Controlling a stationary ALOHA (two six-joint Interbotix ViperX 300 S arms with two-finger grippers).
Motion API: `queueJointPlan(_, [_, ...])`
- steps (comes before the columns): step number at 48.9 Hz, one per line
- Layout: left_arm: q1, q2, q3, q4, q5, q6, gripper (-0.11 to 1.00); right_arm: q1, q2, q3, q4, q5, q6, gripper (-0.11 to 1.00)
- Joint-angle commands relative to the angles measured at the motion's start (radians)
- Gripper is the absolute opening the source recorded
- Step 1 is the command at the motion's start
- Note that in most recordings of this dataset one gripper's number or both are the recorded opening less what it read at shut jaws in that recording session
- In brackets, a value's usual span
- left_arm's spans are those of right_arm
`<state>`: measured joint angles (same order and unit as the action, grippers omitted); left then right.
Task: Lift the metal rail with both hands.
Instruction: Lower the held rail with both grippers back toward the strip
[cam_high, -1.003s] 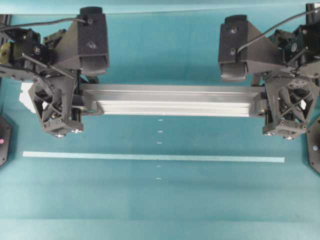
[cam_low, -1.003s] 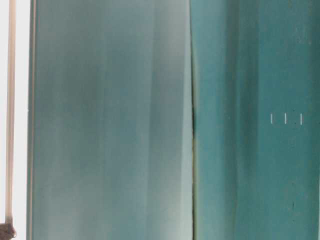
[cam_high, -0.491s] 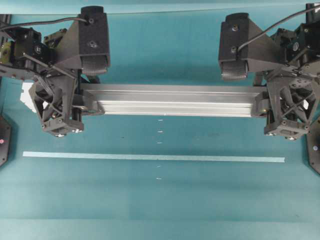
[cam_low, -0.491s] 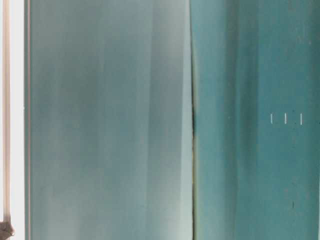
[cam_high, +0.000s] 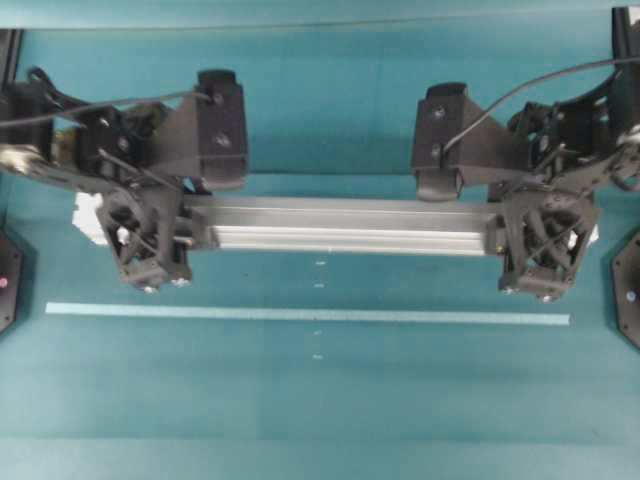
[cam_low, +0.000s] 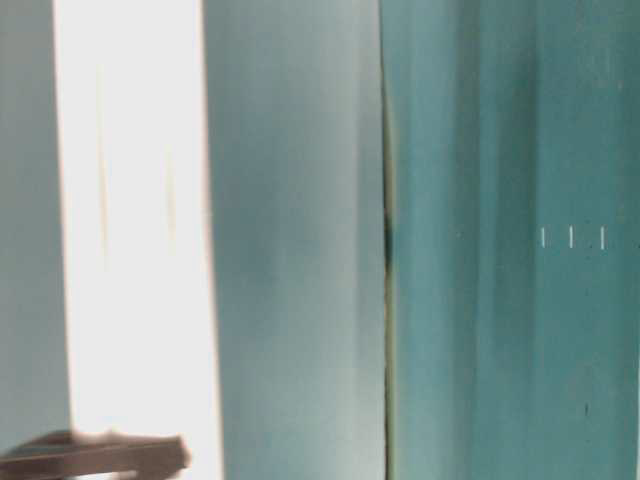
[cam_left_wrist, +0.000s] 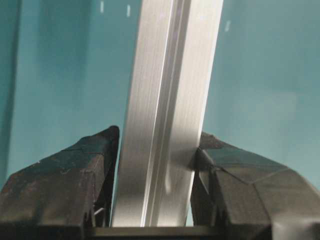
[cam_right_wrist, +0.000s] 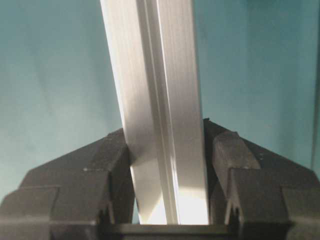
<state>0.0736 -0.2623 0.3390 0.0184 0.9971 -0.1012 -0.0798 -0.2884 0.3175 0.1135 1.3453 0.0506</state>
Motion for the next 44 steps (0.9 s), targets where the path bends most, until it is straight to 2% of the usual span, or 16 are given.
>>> queueJointPlan(1, [0.025,0.011,0.037,0.005,-0.081,-0.035,0.35,0.014,-0.002,0.048,-0.002,-0.067,0.021,0.36])
queueJointPlan(12, [0.014,0.086,0.127,0.005,-0.222,-0.037,0.35,0.055,0.021,0.224,-0.061,-0.276,-0.003,0.36])
queueJointPlan(22, [-0.011,0.14,0.158,0.005,-0.276,-0.038,0.35,0.075,0.06,0.327,-0.061,-0.434,-0.009,0.36])
queueJointPlan(29, [-0.025,0.175,0.186,0.008,-0.308,-0.044,0.35,0.087,0.097,0.357,-0.061,-0.497,-0.014,0.36])
queueJointPlan(44, [-0.032,0.204,0.265,0.008,-0.41,-0.115,0.35,0.101,0.155,0.365,-0.066,-0.58,-0.017,0.36])
